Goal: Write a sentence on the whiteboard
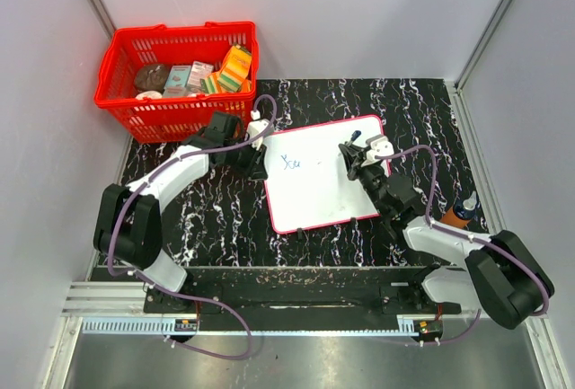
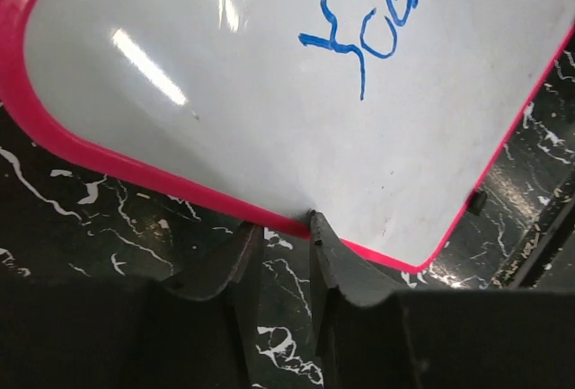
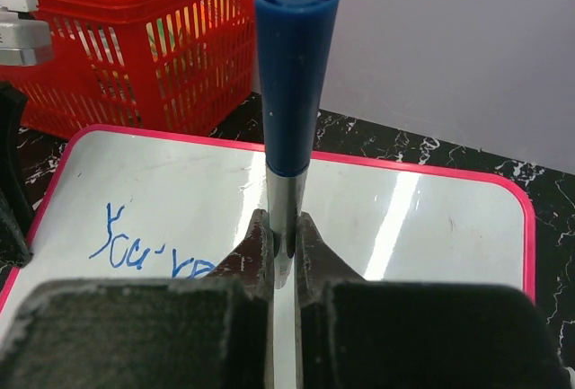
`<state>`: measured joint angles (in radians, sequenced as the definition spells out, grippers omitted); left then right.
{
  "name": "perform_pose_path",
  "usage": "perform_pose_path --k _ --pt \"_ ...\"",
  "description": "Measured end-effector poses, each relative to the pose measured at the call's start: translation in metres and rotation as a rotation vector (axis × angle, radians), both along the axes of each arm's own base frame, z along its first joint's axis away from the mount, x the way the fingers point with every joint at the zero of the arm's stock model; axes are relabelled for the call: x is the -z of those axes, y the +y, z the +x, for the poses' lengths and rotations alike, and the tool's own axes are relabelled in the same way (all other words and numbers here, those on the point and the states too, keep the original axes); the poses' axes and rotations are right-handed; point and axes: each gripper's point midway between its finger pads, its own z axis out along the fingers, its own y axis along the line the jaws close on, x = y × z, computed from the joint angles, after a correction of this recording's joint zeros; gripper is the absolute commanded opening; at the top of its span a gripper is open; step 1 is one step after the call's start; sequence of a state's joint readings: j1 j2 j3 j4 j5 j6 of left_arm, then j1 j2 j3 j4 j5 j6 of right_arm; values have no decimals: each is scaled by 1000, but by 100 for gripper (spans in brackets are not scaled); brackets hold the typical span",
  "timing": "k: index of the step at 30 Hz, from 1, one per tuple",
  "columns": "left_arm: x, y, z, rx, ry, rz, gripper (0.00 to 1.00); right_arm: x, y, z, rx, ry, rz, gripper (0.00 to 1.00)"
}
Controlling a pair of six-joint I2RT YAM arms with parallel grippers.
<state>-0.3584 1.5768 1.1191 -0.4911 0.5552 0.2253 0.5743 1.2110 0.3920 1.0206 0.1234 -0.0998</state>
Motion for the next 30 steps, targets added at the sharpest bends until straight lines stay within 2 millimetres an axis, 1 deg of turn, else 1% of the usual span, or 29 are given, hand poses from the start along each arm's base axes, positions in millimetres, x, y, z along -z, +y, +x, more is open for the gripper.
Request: perform_pose_path --k 5,9,11,13,15,16,17,18,20,21,23,25,27,28,30 --pt "3 7 9 0 -59 54 0 7 0 3 7 15 -3 0" --pt "4 9 12 8 -82 73 0 4 -1 4 15 10 10 0" --pt "6 11 10 17 -81 88 0 3 -1 4 16 6 14 0" --pt "13 16 6 20 -69 112 0 2 -1 3 16 3 16 0" --pt "19 19 1 33 -56 129 4 -1 -2 2 15 -1 24 0" --pt "20 20 -2 35 -50 132 7 -4 -2 1 14 -4 30 0" --pt "21 21 -5 36 -46 134 16 -7 -3 -1 13 -10 38 0" --pt "20 22 -7 36 -49 133 21 -9 -5 -3 14 -15 46 0" --pt "12 24 -11 36 -70 126 30 -13 -10 -9 22 -23 62 0" --pt "6 24 -12 33 -83 119 38 -14 -12 -11 26 -25 66 0" --pt "-11 24 -11 19 -123 89 45 -17 -17 -15 34 -29 75 0" --pt "-26 27 -9 -8 -143 51 59 -21 -19 -18 34 -34 81 0" --pt "-38 34 -5 -57 -138 6 67 -27 -22 -22 34 -43 89 0" --pt "-44 40 -1 -94 -136 -25 78 -30 -23 -24 34 -50 93 0" --pt "-54 49 7 -154 -127 -82 91 -35 -25 -28 32 -57 99 0"
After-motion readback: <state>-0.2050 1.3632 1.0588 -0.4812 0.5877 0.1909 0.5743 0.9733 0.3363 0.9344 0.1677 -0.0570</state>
